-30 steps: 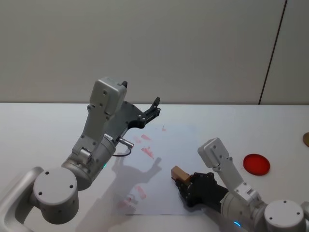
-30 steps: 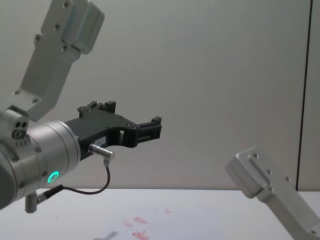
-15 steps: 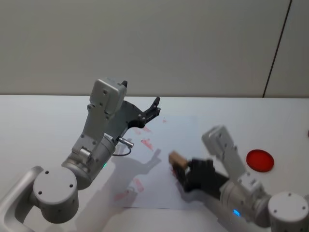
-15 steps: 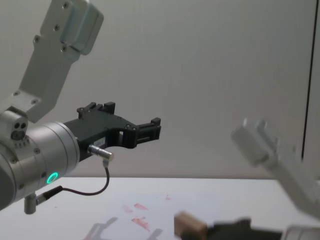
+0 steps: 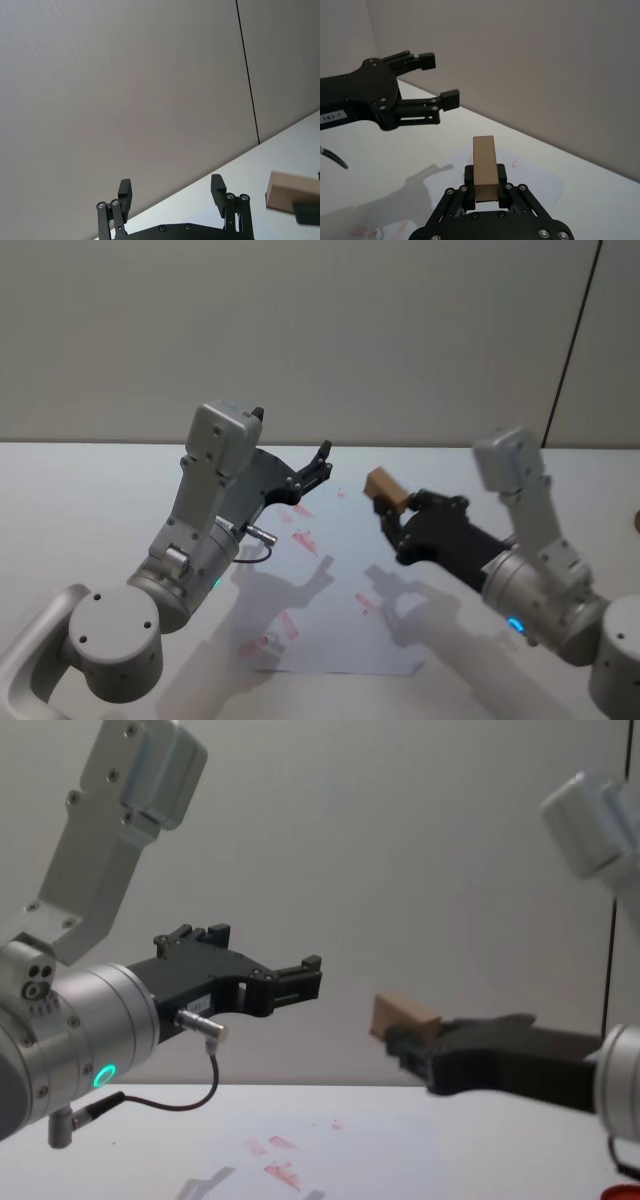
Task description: Use the one hand to pick up the stamp and affix it onto the A4 paper.
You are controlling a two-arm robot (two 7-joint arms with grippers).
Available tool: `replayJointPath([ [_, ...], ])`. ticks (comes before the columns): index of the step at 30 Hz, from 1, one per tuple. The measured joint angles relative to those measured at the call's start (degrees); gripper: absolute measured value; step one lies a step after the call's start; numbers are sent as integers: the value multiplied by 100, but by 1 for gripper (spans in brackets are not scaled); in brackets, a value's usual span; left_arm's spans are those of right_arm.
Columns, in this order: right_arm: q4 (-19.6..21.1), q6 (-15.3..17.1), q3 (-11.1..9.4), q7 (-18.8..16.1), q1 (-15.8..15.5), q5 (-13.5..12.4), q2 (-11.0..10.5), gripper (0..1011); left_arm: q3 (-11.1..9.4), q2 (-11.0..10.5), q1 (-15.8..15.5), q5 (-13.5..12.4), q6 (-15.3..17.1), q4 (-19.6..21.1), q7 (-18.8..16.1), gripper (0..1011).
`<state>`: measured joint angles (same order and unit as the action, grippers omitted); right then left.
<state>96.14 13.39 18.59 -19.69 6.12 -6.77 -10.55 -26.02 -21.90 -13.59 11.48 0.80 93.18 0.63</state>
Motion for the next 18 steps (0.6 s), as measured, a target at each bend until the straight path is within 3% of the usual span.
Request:
replayJointPath([
  [18,314,260,-463,789,-401,-261,-578,221,0,0,0,0,0,0,0,1003],
])
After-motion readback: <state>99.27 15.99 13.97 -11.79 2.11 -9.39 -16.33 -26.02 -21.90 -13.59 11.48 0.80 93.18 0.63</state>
